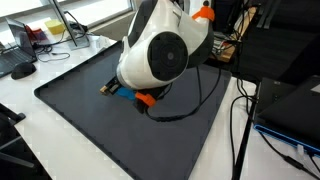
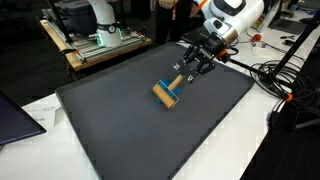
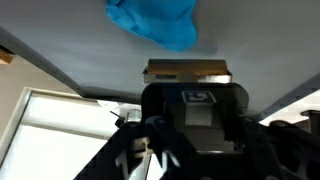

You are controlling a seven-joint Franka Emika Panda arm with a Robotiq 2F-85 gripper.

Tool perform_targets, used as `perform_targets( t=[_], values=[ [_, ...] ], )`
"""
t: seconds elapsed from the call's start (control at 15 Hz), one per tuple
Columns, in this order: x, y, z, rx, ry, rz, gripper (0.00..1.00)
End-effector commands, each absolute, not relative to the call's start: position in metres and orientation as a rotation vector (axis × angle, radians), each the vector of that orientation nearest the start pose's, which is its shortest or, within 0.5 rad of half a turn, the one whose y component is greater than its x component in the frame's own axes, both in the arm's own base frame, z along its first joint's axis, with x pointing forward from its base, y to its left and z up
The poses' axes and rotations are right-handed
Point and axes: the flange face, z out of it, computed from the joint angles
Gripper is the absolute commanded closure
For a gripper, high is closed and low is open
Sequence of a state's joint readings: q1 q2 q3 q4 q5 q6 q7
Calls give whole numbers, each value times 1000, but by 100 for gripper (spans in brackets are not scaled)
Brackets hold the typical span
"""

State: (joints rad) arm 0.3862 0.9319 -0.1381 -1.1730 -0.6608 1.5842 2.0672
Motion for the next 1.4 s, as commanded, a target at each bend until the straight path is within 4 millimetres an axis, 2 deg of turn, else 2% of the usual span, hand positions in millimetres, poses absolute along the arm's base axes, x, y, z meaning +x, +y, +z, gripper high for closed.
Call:
perform_targets(
  t=[0.0, 0.33, 0.6, 0.93, 1.33],
  values=[
    [697, 140, 251, 1630, -1667, 618, 77],
    [689, 138, 281, 1705, -1690, 586, 77],
    [679, 128, 301, 1804, -1677, 539, 77],
    [665, 108, 313, 1970, -1628, 460, 77],
    [645, 74, 325, 2176, -1589, 350, 77]
  ],
)
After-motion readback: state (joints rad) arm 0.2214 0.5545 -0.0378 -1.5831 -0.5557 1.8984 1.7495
